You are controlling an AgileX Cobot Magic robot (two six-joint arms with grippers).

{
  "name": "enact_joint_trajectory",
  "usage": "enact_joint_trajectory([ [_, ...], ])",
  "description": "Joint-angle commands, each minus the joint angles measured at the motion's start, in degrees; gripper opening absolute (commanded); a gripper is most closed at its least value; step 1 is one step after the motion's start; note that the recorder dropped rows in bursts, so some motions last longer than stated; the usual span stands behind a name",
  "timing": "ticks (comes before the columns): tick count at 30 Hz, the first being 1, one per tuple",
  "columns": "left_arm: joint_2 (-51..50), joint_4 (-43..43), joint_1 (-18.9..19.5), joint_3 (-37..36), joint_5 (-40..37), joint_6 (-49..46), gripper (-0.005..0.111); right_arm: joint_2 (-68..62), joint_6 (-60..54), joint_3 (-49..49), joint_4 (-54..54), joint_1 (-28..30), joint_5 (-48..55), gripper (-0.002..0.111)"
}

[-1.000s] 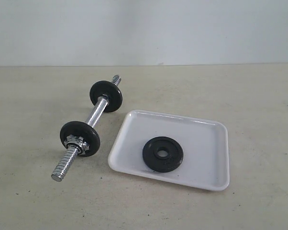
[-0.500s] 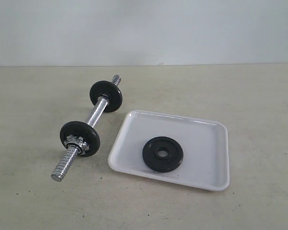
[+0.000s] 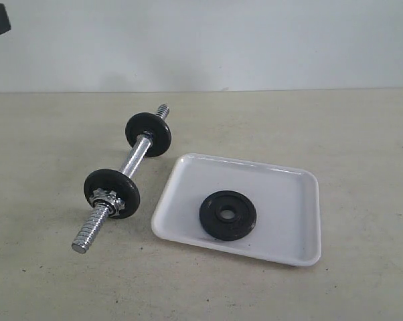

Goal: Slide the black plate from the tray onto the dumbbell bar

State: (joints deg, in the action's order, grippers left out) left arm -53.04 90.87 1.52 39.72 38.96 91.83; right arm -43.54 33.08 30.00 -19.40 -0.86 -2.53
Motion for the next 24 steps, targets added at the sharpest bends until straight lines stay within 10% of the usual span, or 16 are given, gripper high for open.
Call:
enact_joint_trajectory([
  [1,-5.4,-2.7,-0.2,2.8,4.2,0.7,0.004,-7.6,0.9,3.6,-0.7,-5.3,-3.8,0.000],
  [19,-8.3,-11.4,-0.2,2.8,7.3,-3.5,0.004,-10.3,-5.1,3.8,-0.6,-7.7,-27.9,0.000],
  [24,-9.0,-14.3,-0.2,2.8,-0.4,-0.7,0.004,-10.5,-3.2,6.6,-10.1,-7.8,-11.7,0.000],
])
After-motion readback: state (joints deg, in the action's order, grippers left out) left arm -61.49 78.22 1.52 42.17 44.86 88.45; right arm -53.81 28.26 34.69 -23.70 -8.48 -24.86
